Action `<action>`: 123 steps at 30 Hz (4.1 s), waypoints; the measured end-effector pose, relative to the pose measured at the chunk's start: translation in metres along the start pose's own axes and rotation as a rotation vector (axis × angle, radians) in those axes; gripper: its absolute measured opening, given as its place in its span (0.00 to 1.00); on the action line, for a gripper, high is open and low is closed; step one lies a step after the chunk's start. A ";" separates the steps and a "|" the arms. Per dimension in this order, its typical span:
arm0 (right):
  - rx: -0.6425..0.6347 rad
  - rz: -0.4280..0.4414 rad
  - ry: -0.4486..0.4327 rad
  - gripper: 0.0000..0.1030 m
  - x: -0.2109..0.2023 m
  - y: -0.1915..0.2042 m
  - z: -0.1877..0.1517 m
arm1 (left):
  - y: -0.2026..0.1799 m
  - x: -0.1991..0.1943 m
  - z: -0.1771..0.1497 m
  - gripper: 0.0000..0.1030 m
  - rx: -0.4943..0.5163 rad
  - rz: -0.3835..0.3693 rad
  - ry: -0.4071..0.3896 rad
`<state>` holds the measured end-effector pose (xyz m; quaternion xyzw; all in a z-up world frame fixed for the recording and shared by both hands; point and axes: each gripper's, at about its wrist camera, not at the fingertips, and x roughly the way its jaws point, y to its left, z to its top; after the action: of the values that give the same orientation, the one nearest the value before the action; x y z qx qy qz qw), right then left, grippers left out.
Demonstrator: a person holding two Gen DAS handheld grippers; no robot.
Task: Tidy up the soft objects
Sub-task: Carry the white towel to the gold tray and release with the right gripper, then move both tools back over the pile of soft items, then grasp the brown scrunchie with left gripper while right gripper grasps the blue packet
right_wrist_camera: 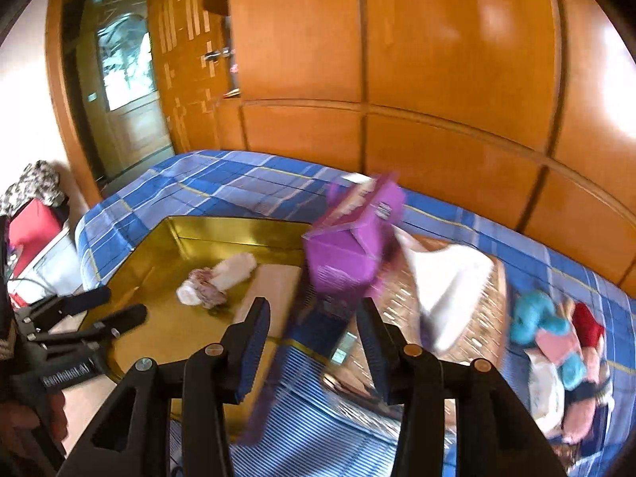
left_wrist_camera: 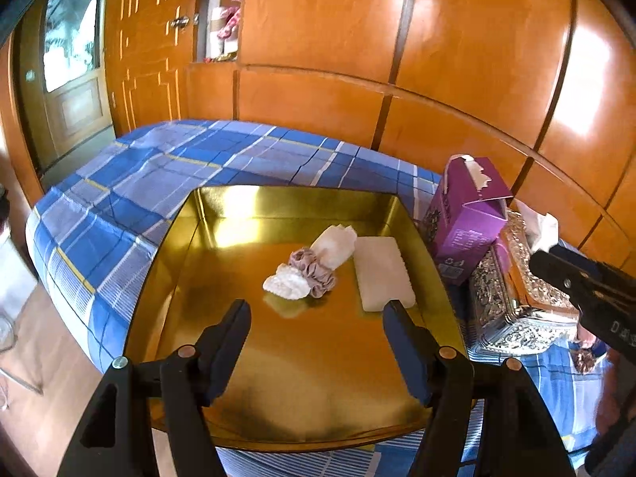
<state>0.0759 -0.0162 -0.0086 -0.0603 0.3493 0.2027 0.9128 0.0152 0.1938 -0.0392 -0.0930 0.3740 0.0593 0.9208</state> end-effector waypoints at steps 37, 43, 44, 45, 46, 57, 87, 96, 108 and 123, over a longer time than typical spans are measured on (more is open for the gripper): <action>0.556 -0.510 0.072 0.73 -0.140 -0.242 -0.181 | -0.199 -0.054 -0.006 0.68 0.516 -0.402 -0.064; 0.728 -0.575 0.158 0.73 -0.145 -0.272 -0.233 | -0.279 -0.035 -0.033 0.68 0.691 -0.491 0.011; 0.761 -0.583 0.175 0.73 -0.144 -0.278 -0.240 | -0.293 -0.031 -0.039 0.68 0.730 -0.505 0.018; 0.779 -0.589 0.184 0.73 -0.143 -0.279 -0.244 | -0.308 -0.026 -0.045 0.68 0.761 -0.529 0.029; 0.799 -0.597 0.192 0.73 -0.144 -0.283 -0.247 | -0.322 -0.020 -0.051 0.68 0.789 -0.548 0.053; 0.730 -0.599 0.259 0.74 -0.126 -0.280 -0.256 | -0.430 0.024 -0.096 0.62 0.940 -0.691 0.192; 0.641 -0.591 0.183 0.90 -0.120 -0.272 -0.258 | -0.361 0.062 -0.126 0.12 0.791 -0.634 0.293; 0.534 -0.496 0.148 0.70 -0.119 -0.282 -0.194 | -0.344 0.061 -0.126 0.12 0.749 -0.642 0.267; 0.423 -0.465 0.308 0.26 -0.047 -0.319 -0.152 | -0.337 0.065 -0.123 0.12 0.690 -0.672 0.283; 0.674 -0.318 0.245 0.25 -0.092 -0.284 -0.200 | -0.345 0.063 -0.118 0.11 0.700 -0.635 0.308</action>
<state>0.0082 -0.3554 -0.1062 0.1659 0.4892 -0.0761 0.8529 0.0423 -0.1655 -0.1225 0.1048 0.4564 -0.3678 0.8034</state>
